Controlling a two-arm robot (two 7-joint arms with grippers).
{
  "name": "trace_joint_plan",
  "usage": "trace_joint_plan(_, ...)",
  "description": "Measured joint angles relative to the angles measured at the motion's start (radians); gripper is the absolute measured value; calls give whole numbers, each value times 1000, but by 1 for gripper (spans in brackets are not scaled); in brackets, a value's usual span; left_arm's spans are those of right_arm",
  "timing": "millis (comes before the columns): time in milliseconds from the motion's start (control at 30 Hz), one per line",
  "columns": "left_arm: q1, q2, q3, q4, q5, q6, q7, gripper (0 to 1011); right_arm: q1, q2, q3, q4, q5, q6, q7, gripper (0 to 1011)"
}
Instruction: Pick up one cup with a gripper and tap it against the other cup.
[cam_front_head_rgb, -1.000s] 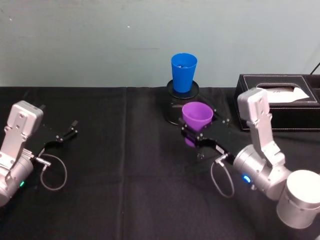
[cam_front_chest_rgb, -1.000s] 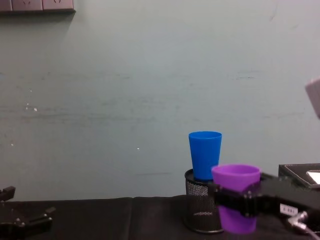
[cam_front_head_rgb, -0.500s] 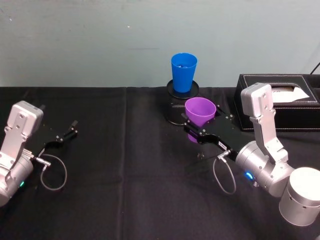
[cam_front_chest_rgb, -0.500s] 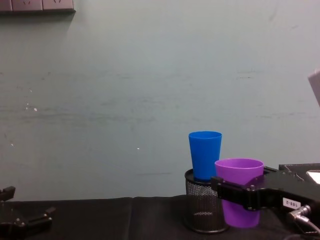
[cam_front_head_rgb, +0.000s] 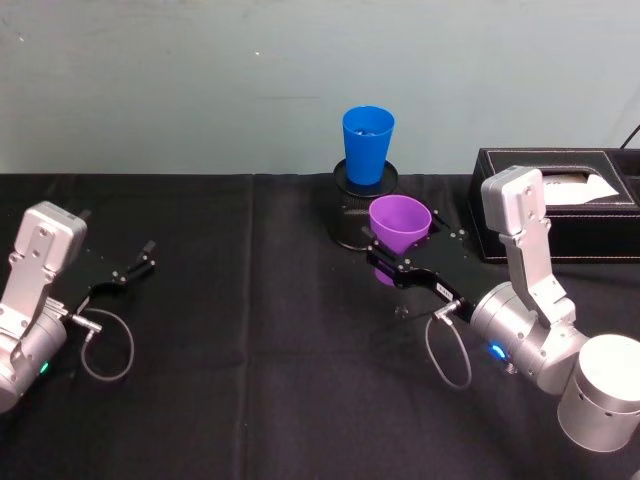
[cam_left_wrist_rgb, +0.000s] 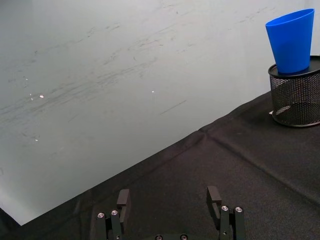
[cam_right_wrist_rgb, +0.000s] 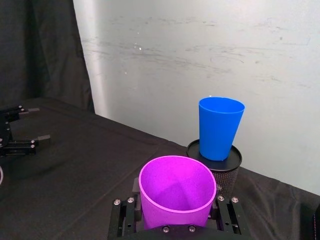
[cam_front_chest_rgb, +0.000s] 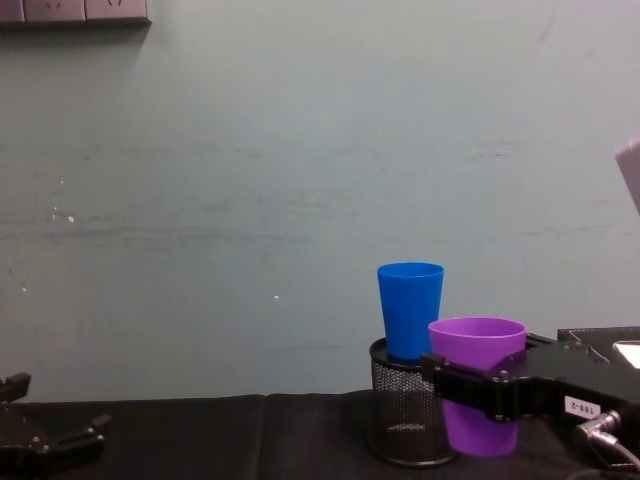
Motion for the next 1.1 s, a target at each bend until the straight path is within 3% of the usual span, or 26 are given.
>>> trace_joint_plan(1100, 0, 0, 0, 0, 0, 0, 0, 1000, 0, 0, -1, 1, 1, 0, 0, 733)
